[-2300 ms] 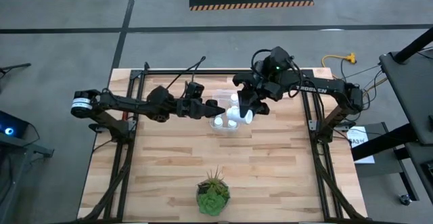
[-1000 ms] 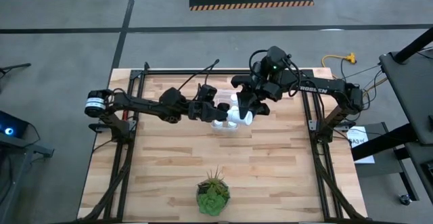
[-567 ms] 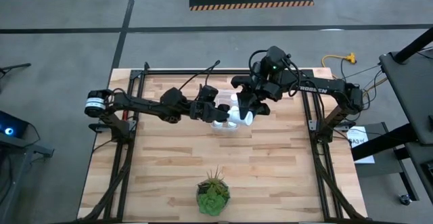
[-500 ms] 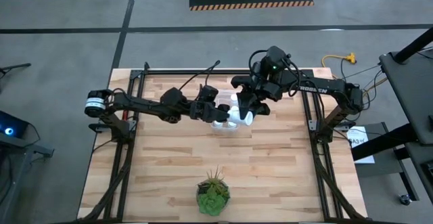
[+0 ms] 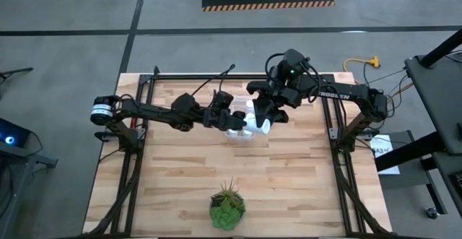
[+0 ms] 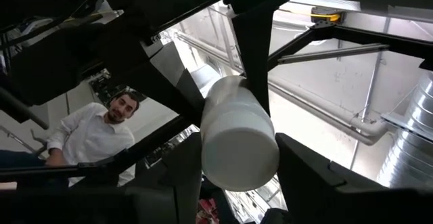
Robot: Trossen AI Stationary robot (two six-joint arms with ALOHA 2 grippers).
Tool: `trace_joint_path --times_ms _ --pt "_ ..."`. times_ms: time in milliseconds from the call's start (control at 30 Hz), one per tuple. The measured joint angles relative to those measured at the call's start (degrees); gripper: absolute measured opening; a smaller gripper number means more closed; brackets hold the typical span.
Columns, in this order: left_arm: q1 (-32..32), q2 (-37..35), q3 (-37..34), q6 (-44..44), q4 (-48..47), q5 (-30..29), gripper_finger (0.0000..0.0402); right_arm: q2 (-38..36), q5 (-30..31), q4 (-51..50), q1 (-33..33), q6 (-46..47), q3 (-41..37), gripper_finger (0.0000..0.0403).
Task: Pick and place pill bottles into a basket
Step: Put the white pill bottle into the transparent bin
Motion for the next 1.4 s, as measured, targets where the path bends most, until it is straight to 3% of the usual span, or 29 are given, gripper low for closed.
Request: trace_joint_path --times_ms 767,1033,1400 --pt "0.0 0.0 -0.1 4.7 -0.5 0.3 0.0144 0.0 -0.9 -0.5 0.0 1.4 0.0 0.0134" --pt "0.0 0.0 -0.4 8.2 0.2 1.9 0.0144 0.1 2.7 -1.1 0.0 7.5 -0.1 0.022" --pt "0.0 -0.1 -1.0 9.1 1.4 3.1 0.0144 -0.2 3.8 -0.8 -0.1 10.9 0.1 0.0219"
